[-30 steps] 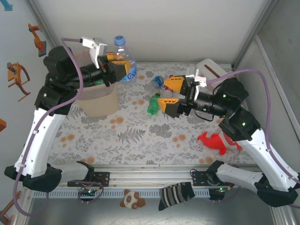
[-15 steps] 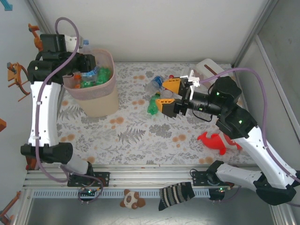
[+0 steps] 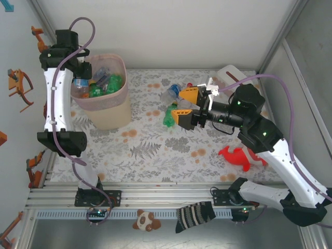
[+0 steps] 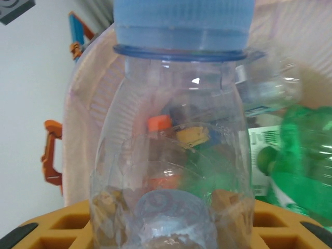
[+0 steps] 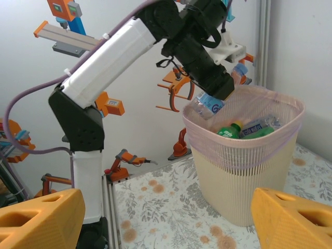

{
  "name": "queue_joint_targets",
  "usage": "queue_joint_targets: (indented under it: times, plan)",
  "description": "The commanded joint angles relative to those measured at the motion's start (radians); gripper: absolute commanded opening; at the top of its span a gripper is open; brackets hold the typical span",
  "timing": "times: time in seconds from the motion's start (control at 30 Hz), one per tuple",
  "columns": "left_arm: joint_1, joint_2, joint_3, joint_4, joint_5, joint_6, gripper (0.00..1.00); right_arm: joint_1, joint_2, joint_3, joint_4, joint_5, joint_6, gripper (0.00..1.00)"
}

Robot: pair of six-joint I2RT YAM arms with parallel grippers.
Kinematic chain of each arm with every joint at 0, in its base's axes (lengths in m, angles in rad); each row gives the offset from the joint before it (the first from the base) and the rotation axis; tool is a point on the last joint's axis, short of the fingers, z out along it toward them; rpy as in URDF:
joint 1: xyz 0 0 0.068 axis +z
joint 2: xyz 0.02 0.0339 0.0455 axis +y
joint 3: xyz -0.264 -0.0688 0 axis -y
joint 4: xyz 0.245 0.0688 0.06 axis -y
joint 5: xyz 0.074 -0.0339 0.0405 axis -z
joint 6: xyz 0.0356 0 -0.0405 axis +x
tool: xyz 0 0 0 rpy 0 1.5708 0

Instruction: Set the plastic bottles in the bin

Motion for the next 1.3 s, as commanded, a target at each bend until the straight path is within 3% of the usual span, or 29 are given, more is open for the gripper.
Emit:
queue_joint_targets:
  times: [0.0,0.27,0.53,0.77,0.97,1.2,1.27]
  plan:
    - [0.012,0.039,0.039,-0.05,-0.104,0.05,0.46,0.009,-0.007,0.012,-0.001,0.012,-0.02,0.83]
    - [0.023,0.142,0.045,-0.055,-0.144,0.066,0.48,0.008,-0.011,0.001,0.0,0.012,-0.022,0.83]
    - [0.022,0.218,-0.001,-0.059,-0.115,0.048,0.53,0.009,-0.015,-0.008,0.003,0.012,-0.02,0.83]
    - [0.012,0.175,-0.012,-0.054,-0.011,0.022,0.72,0.008,-0.024,-0.01,0.007,0.012,-0.017,0.83]
    - [0.01,0.096,0.005,-0.039,0.089,0.004,0.8,0.009,-0.027,-0.011,0.013,0.005,-0.013,0.83]
    - [0.019,0.039,0.01,-0.013,0.18,-0.006,0.82,0.009,-0.031,-0.014,0.019,0.004,-0.012,0.83]
    - [0.023,0.037,0.009,-0.011,0.196,-0.005,0.75,0.009,-0.031,-0.016,0.019,0.004,-0.011,0.83]
